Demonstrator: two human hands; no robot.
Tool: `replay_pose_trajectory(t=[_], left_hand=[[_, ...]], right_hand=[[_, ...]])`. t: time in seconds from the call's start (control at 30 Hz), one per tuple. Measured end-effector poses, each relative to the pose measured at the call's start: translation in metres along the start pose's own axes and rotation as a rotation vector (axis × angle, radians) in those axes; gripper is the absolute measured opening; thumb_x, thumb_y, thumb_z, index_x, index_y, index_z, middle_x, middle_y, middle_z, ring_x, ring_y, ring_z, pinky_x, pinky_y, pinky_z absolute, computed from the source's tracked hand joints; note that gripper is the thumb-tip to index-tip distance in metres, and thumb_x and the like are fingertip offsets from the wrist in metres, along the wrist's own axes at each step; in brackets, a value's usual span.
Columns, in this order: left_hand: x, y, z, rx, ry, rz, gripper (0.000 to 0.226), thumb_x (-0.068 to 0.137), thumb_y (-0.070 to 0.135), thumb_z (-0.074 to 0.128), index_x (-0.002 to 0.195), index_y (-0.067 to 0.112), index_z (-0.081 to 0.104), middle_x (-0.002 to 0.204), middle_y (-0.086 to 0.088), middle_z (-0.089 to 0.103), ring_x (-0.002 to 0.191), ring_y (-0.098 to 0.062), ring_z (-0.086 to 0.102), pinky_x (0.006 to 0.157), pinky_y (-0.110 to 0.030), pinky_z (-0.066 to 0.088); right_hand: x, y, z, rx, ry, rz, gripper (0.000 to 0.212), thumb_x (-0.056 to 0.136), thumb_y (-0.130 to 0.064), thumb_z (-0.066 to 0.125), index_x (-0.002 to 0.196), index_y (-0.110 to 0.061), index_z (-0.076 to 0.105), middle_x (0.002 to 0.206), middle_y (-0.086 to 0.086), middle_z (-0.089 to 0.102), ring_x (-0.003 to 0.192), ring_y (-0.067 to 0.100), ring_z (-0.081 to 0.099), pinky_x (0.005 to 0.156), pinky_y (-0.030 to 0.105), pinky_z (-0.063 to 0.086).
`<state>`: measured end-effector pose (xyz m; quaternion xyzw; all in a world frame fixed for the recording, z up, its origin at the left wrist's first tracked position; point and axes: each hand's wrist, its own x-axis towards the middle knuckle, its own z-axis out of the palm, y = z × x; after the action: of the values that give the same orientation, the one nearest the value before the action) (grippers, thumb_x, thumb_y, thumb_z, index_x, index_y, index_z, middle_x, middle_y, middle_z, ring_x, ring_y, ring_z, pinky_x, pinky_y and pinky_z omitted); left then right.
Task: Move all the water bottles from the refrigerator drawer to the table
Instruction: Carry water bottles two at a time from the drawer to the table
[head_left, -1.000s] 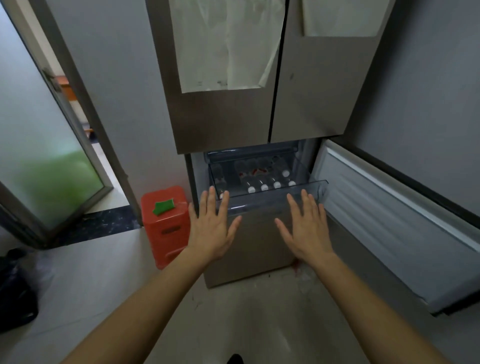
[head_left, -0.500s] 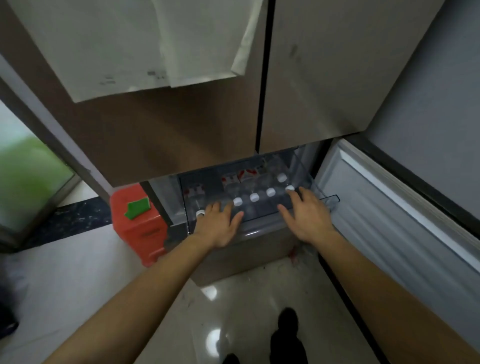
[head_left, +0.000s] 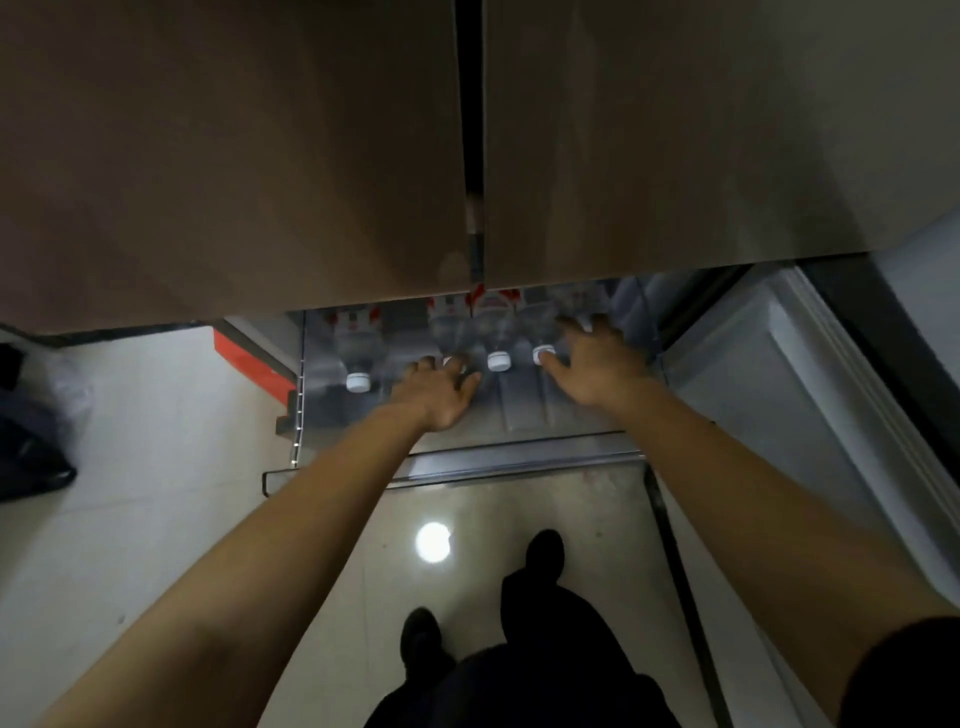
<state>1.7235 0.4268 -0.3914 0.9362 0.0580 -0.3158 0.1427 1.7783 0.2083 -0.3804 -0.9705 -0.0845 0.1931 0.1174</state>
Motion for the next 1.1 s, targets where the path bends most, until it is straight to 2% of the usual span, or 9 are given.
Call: replay_pose_trajectory(t=[0.13, 0.2, 0.3, 0.4, 0.5, 0.67, 0.8, 0.87, 1.1], left_hand=[[0.014, -0.003, 0.006, -0.007, -0.041, 0.03, 0.059, 0.101, 0.059, 0.022, 0.155, 0.037, 0.017, 0.163, -0.012, 0.017, 0.149, -0.034, 0.015, 0.119, -0.051, 0.02], [0.013, -0.002, 0.003, -0.016, -0.035, 0.037, 0.056, 0.102, 0.055, 0.025, 0.154, 0.036, 0.021, 0.16, -0.015, 0.024, 0.146, -0.036, 0.023, 0.117, -0.049, 0.025], [0.003, 0.002, -0.006, -0.017, 0.007, 0.069, 0.046, 0.103, 0.044, 0.037, 0.146, 0.027, 0.04, 0.144, -0.02, 0.047, 0.129, -0.038, 0.045, 0.107, -0.043, 0.039], [-0.012, 0.0, -0.008, -0.008, -0.011, 0.111, 0.035, 0.1, 0.036, 0.049, 0.131, 0.022, 0.056, 0.134, -0.014, 0.057, 0.12, -0.033, 0.054, 0.101, -0.041, 0.045], [-0.027, -0.008, -0.005, 0.06, -0.014, 0.117, 0.038, 0.091, 0.031, 0.062, 0.128, 0.024, 0.057, 0.13, -0.011, 0.059, 0.116, -0.03, 0.055, 0.095, -0.034, 0.044], [-0.057, -0.015, -0.019, 0.016, 0.276, 0.085, 0.039, 0.088, 0.037, 0.068, 0.121, 0.021, 0.054, 0.12, -0.015, 0.059, 0.114, -0.035, 0.052, 0.086, -0.036, 0.045], [-0.085, -0.013, -0.038, -0.086, 0.77, 0.138, 0.025, 0.093, 0.035, 0.061, 0.109, 0.015, 0.062, 0.102, -0.019, 0.063, 0.102, -0.04, 0.054, 0.073, -0.042, 0.047], [-0.092, -0.012, -0.049, -0.145, 0.925, 0.18, 0.02, 0.093, 0.028, 0.062, 0.103, 0.013, 0.067, 0.094, -0.02, 0.067, 0.092, -0.041, 0.057, 0.07, -0.041, 0.046], [-0.101, -0.015, -0.038, -0.154, 0.893, 0.259, 0.027, 0.091, 0.033, 0.064, 0.11, 0.014, 0.064, 0.101, -0.011, 0.068, 0.096, -0.035, 0.054, 0.068, -0.038, 0.043]], right_hand=[[0.013, 0.001, 0.001, -0.03, -0.057, 0.026, 0.068, 0.094, -0.063, 0.046, 0.153, -0.036, 0.027, 0.157, 0.019, 0.025, 0.137, 0.043, 0.037, 0.105, 0.053, 0.043], [0.012, -0.001, 0.001, -0.022, -0.046, 0.029, 0.068, 0.094, -0.063, 0.047, 0.153, -0.036, 0.027, 0.158, 0.019, 0.023, 0.138, 0.043, 0.036, 0.106, 0.051, 0.042], [0.002, -0.006, -0.005, 0.026, -0.032, 0.036, 0.06, 0.096, -0.056, 0.049, 0.15, -0.032, 0.037, 0.153, 0.019, 0.035, 0.133, 0.041, 0.042, 0.105, 0.047, 0.044], [-0.017, -0.011, -0.011, 0.048, -0.024, 0.01, 0.044, 0.098, -0.05, 0.048, 0.134, -0.026, 0.056, 0.134, 0.016, 0.058, 0.12, 0.037, 0.054, 0.095, 0.043, 0.05], [-0.042, -0.015, -0.013, 0.104, 0.03, -0.006, 0.035, 0.097, -0.042, 0.054, 0.127, -0.028, 0.065, 0.119, 0.01, 0.069, 0.108, 0.033, 0.063, 0.088, 0.037, 0.054], [-0.08, -0.028, -0.022, 0.092, 0.279, -0.079, 0.025, 0.091, -0.03, 0.068, 0.115, -0.028, 0.065, 0.107, 0.01, 0.068, 0.097, 0.032, 0.064, 0.071, 0.032, 0.046], [-0.105, -0.049, -0.042, 0.15, 0.558, -0.117, 0.016, 0.095, -0.032, 0.06, 0.108, -0.023, 0.059, 0.088, 0.009, 0.069, 0.081, 0.034, 0.065, 0.061, 0.037, 0.047], [-0.116, -0.059, -0.056, 0.192, 0.625, -0.052, 0.016, 0.097, -0.037, 0.056, 0.108, -0.025, 0.058, 0.082, 0.009, 0.07, 0.076, 0.035, 0.064, 0.06, 0.037, 0.046], [-0.128, -0.071, -0.053, 0.354, 0.403, 0.171, 0.026, 0.092, -0.049, 0.059, 0.113, -0.034, 0.058, 0.104, 0.009, 0.071, 0.098, 0.035, 0.064, 0.075, 0.035, 0.048]])
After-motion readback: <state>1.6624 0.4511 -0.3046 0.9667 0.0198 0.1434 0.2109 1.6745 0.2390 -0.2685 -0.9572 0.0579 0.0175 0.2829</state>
